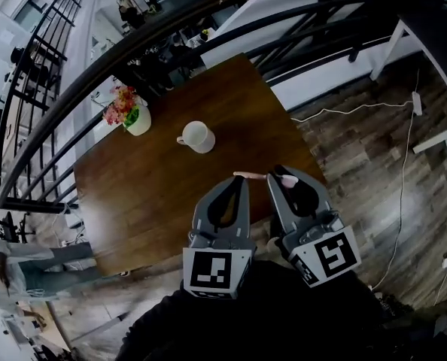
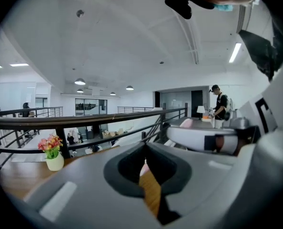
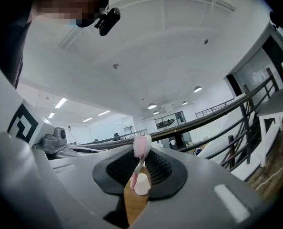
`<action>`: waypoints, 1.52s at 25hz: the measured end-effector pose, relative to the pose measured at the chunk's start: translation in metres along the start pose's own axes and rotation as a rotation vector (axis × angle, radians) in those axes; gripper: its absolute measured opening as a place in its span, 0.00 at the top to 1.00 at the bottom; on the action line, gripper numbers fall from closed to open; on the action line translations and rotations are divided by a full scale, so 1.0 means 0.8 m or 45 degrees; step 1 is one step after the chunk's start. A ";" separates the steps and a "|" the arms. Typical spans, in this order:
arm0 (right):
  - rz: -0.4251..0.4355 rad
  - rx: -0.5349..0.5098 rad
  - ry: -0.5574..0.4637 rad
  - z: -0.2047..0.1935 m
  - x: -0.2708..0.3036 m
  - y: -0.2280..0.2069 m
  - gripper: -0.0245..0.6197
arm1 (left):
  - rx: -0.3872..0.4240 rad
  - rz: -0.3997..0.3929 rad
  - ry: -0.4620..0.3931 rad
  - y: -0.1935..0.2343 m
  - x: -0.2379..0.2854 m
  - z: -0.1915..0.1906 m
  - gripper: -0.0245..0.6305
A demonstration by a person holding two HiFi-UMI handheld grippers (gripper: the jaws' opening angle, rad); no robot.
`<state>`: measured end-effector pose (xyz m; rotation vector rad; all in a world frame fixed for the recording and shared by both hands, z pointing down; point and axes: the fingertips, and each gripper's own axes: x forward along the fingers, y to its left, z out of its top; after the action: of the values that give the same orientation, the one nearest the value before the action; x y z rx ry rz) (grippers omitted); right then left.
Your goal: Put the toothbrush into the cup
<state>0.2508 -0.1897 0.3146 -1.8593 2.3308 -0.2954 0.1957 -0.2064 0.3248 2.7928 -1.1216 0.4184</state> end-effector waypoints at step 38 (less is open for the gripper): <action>0.314 -0.133 0.206 -0.028 0.266 0.047 0.88 | -0.251 0.403 -0.019 0.252 0.062 -0.006 0.95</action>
<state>0.1623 -0.3873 0.3292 -1.6198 2.6997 -0.3098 0.0897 -0.3838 0.3421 2.4600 -1.5240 0.2933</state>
